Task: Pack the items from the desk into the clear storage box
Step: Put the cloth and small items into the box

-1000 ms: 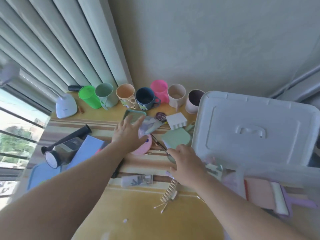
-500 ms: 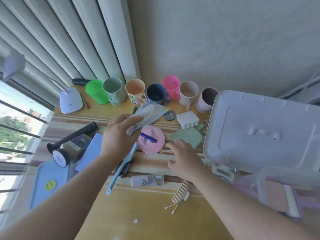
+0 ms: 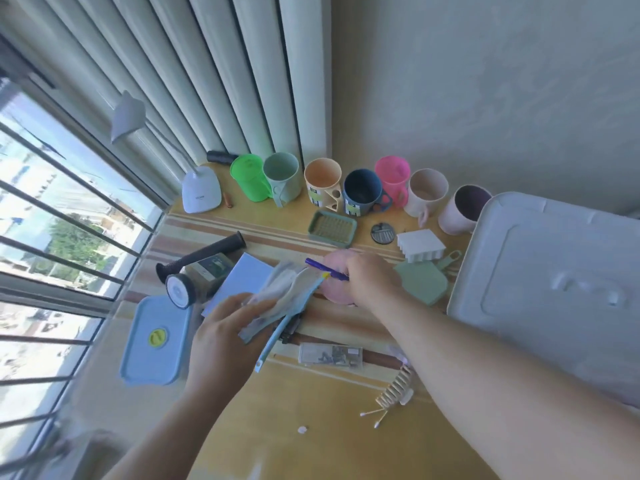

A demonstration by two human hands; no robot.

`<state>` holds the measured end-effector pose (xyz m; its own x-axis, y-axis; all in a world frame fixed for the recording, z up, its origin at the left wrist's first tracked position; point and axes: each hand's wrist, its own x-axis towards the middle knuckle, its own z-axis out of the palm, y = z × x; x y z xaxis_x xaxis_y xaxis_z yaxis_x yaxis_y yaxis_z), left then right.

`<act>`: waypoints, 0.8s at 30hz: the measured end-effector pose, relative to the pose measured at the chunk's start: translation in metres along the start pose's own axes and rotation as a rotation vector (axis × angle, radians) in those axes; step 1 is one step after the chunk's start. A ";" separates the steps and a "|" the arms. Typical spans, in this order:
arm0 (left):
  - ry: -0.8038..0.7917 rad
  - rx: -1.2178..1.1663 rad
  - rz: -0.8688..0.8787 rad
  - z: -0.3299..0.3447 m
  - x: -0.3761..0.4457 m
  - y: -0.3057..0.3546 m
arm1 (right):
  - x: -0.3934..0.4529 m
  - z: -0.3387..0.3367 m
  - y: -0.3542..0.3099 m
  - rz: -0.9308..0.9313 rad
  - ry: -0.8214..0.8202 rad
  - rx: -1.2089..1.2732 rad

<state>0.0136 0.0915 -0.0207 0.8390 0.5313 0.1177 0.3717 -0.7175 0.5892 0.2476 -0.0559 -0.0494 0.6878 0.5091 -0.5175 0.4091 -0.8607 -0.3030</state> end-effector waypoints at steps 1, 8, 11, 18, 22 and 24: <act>-0.003 -0.010 0.016 -0.001 -0.003 0.004 | -0.007 -0.002 0.011 0.005 0.029 0.006; -0.095 -0.115 0.210 0.015 -0.015 0.090 | -0.144 -0.072 0.148 -0.062 0.462 0.291; -0.152 -0.202 0.381 0.043 -0.024 0.155 | -0.239 -0.091 0.233 0.046 0.527 0.355; -0.363 -0.346 0.611 0.124 -0.083 0.324 | -0.400 -0.035 0.413 0.507 0.369 0.310; -0.561 -0.212 0.687 0.183 -0.125 0.378 | -0.403 0.026 0.477 0.489 0.142 0.060; -0.644 -0.132 0.687 0.210 -0.142 0.391 | -0.394 0.042 0.495 0.432 0.056 -0.015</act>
<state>0.1234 -0.3588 0.0254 0.9299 -0.3664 0.0323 -0.2995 -0.7030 0.6451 0.1535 -0.6825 -0.0289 0.8288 0.1017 -0.5502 0.0846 -0.9948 -0.0564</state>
